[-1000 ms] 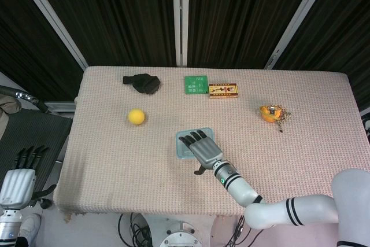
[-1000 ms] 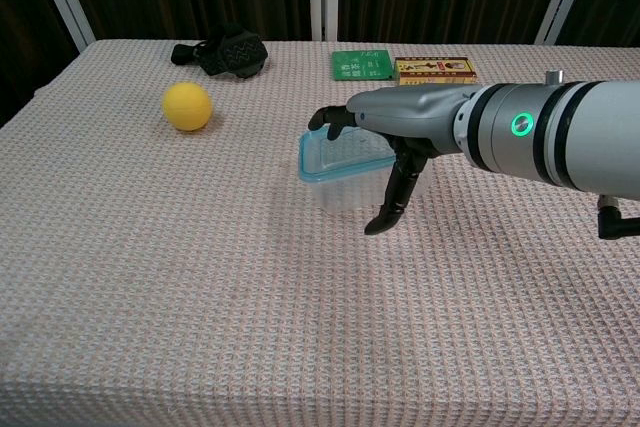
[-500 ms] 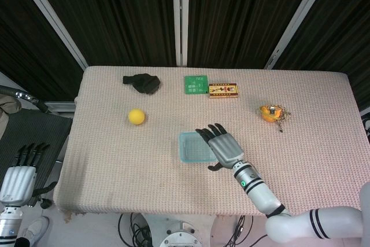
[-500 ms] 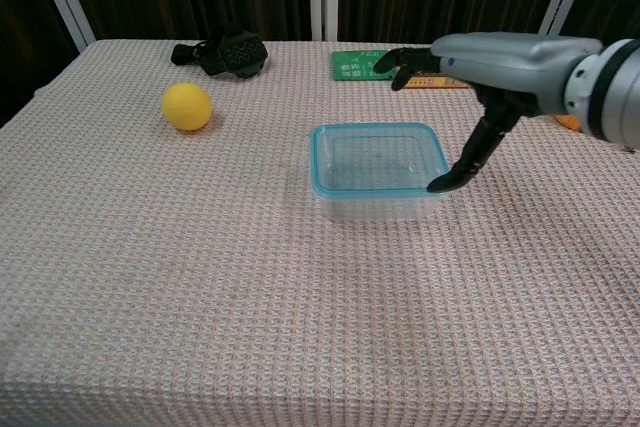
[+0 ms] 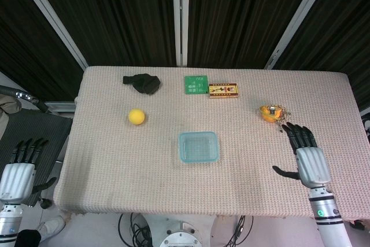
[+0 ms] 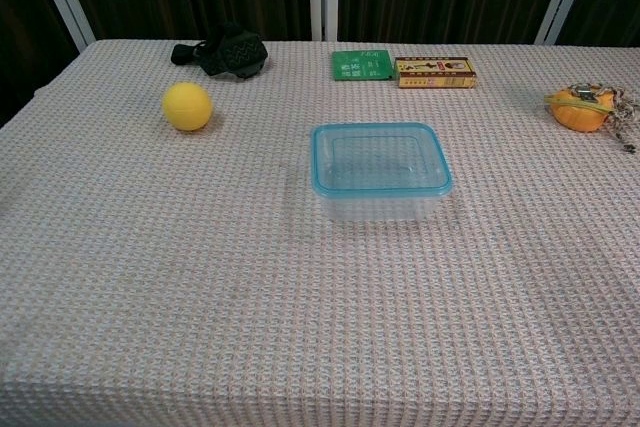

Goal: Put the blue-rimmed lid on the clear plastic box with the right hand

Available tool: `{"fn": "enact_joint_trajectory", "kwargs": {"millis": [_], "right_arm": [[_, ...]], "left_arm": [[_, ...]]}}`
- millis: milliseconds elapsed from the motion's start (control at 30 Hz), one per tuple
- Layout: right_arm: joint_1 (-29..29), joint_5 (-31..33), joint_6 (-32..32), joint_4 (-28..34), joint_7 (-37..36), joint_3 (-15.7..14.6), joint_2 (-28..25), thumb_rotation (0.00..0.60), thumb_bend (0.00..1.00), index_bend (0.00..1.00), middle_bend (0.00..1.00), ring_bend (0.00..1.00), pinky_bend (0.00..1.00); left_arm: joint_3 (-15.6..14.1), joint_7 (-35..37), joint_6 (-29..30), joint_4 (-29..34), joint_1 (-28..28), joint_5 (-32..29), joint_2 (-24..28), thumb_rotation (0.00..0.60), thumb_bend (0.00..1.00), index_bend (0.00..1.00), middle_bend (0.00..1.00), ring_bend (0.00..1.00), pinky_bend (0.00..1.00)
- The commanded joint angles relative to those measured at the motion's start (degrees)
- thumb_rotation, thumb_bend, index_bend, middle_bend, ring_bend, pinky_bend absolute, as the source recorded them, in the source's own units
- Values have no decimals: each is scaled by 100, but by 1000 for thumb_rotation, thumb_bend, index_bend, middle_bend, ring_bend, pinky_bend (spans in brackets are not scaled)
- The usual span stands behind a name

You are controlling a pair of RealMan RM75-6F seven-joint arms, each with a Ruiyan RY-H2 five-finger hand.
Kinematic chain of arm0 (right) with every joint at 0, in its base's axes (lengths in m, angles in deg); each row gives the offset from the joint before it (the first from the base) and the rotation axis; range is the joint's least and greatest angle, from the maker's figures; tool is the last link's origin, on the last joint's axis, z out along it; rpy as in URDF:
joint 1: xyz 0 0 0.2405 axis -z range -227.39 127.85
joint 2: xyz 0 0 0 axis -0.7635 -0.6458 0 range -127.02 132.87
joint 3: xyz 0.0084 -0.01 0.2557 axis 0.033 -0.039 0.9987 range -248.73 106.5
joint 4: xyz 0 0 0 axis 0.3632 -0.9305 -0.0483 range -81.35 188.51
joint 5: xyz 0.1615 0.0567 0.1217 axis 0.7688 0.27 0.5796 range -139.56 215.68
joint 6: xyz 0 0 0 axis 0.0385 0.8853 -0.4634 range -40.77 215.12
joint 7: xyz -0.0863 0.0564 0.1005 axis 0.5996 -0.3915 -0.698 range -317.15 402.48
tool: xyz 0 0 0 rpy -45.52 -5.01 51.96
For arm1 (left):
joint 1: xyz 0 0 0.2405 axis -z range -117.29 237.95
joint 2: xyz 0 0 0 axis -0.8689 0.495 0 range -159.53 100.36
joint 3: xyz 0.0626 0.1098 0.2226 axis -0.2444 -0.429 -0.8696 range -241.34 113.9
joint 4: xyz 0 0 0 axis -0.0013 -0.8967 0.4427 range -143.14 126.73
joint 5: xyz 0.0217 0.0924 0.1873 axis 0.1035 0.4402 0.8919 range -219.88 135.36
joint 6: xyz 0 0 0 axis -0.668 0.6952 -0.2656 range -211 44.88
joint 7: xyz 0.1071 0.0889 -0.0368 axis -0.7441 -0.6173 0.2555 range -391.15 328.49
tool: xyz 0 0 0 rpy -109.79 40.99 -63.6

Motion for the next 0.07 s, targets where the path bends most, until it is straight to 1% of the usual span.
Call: {"fn": "enact_joint_trajectory", "kwargs": {"millis": [33,67], "right_arm": [[523,-246,265,-497,-414,-174,-193,600,0,0,18,0,0],[582,-268,277,-559,-466,-162,-206,600,0,0,13,0,0]], "left_arm": [[-16,-119,31,78,-19,20,9,600,0,97,71,0,0],[-20,-185,41,99,-25,26,10,600,0,97,71,0,0]]}}
